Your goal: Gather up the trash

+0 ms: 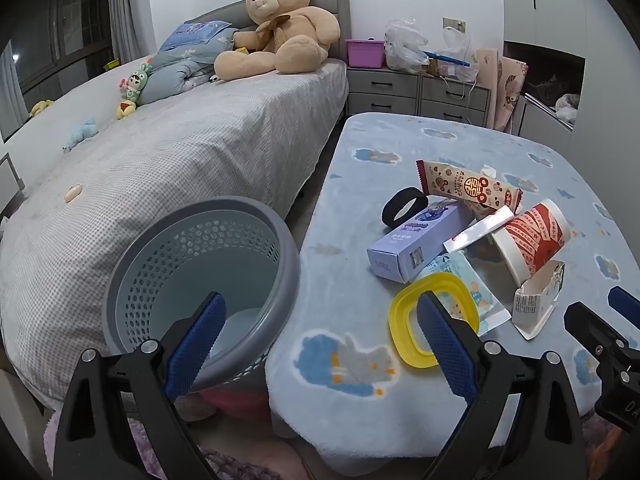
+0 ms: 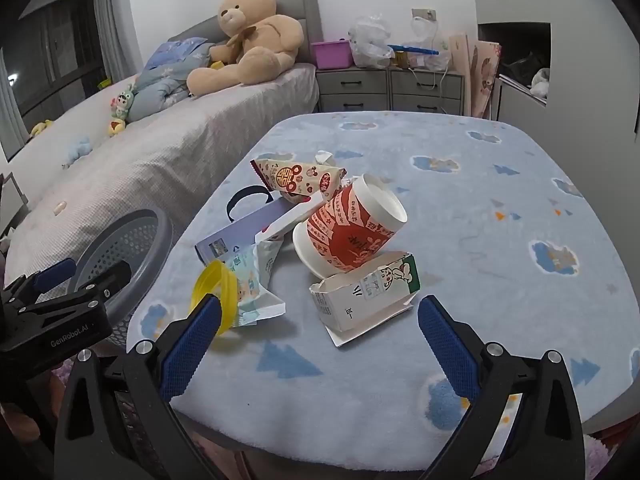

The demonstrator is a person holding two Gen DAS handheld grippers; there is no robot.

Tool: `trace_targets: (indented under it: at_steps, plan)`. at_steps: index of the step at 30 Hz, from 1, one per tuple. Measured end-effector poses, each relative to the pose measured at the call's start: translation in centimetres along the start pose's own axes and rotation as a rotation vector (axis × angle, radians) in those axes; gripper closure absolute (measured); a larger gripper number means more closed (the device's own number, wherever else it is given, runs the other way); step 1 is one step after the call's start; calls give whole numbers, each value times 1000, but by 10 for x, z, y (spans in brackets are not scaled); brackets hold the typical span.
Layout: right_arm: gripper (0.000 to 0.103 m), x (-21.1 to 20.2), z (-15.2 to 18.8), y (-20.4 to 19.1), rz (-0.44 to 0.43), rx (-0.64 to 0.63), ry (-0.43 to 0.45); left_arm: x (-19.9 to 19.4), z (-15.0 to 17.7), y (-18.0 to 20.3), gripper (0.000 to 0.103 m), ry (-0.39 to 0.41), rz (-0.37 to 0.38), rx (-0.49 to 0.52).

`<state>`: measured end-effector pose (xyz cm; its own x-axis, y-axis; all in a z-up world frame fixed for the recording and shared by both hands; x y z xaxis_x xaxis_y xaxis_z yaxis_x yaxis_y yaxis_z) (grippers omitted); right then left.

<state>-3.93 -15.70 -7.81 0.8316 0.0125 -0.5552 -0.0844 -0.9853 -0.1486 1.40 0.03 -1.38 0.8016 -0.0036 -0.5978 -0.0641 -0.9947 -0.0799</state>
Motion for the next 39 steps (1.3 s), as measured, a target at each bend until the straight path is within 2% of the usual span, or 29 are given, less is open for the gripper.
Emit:
trace_targets:
  at_steps: [39]
  plan:
    - [6,-2,-1,-2,-4,-1,4,0,3,2,11,2,-1,-2]
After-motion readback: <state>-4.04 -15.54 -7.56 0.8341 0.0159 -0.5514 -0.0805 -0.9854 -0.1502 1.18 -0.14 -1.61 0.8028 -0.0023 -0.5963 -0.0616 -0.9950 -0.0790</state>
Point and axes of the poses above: each gripper's, at about its wrist camera, not at the fingertips, and x roughly the way its jaws point, y to its right, z to its underside, the point moved 2 cm from there along x, roughly the way its jaws point, and after that the axes turned 8 degrees about y, right-handed, at the moved point
